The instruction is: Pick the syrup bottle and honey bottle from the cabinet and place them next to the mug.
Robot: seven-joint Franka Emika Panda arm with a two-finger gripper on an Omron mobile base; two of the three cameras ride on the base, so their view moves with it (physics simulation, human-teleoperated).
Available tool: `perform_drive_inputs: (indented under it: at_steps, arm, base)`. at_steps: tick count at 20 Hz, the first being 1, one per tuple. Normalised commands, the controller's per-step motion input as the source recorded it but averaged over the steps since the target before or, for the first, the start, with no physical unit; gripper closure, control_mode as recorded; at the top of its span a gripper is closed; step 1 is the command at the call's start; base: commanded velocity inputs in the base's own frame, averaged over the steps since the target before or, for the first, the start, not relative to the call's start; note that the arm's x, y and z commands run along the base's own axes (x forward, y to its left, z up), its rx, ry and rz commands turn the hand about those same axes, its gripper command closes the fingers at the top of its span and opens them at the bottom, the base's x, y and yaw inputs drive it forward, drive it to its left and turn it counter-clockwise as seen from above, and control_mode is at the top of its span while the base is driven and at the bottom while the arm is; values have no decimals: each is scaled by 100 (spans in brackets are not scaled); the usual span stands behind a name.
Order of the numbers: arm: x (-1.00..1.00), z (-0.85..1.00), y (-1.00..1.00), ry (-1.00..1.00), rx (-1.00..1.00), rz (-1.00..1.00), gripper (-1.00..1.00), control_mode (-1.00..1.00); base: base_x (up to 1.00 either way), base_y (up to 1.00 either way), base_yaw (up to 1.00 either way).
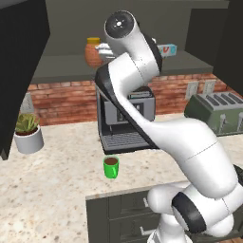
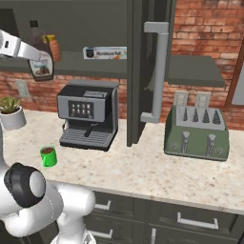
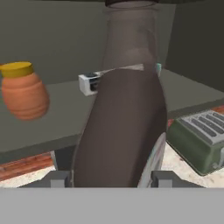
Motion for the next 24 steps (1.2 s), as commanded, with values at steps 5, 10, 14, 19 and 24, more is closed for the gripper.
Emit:
perform_drive_inputs:
  at_steps: [5, 10, 14, 19, 24]
  arm:
    - [-77, -5, -43, -2, 3, 33, 100, -100]
    - [-35, -7, -35, 0, 7, 54, 100, -100]
    - [-18, -9, -18, 1, 8, 63, 100, -100]
    - [-8, -22, -12, 4, 8, 63, 100, -100]
    - [-5, -21, -20, 4, 4, 59, 100, -100]
  base:
    - [0, 0, 0]
    - [0, 0, 0]
    - [0, 0, 0]
    - [0, 0, 0]
    - [0, 0, 0]
